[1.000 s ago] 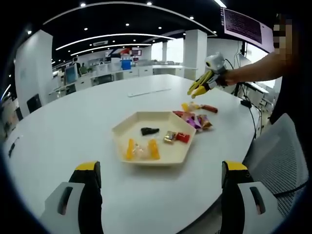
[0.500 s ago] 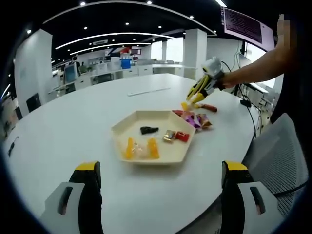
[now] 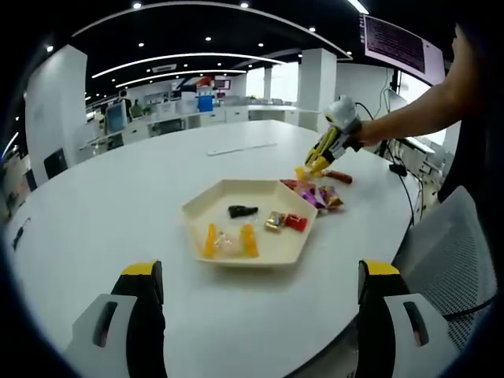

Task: Place the target food into the container with the food tongs after gripping and lifting it, then release it inside without dropping or visibly crushing the food.

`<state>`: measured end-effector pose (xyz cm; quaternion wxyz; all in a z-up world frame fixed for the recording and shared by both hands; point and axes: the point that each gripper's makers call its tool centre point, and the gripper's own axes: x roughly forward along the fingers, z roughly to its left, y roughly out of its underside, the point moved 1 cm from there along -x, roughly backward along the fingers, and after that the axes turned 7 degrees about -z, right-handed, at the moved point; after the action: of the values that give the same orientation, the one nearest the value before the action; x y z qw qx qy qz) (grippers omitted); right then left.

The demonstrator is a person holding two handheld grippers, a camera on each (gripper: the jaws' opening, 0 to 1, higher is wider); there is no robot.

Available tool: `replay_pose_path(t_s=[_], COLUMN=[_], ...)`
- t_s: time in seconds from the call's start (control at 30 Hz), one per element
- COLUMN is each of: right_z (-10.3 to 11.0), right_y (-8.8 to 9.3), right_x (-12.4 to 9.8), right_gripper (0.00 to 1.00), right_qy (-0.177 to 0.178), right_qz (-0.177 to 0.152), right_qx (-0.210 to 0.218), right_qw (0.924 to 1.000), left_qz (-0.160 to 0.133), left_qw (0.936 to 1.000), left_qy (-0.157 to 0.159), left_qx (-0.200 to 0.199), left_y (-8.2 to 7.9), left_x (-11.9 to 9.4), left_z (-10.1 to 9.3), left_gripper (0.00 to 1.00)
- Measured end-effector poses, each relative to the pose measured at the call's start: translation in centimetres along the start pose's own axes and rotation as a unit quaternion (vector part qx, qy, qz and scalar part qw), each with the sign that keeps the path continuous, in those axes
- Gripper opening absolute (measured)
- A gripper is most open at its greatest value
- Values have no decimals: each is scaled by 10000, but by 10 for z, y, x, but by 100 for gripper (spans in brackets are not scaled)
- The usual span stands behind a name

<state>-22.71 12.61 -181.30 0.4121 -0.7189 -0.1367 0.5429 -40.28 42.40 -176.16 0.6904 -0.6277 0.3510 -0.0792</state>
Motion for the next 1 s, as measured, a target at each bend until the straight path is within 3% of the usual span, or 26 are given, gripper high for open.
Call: replay_pose_path(t_s=[1.0], right_z=[-13], right_y=[-33], right_x=[-31], right_gripper=[23], right_qy=[331], right_qz=[-394], right_qx=[478], right_qw=[9975], left_qz=[-82], left_qw=[10000], left_qy=[9], left_qx=[54], left_y=[-3], left_x=[-1], left_z=[-1], left_gripper=[100])
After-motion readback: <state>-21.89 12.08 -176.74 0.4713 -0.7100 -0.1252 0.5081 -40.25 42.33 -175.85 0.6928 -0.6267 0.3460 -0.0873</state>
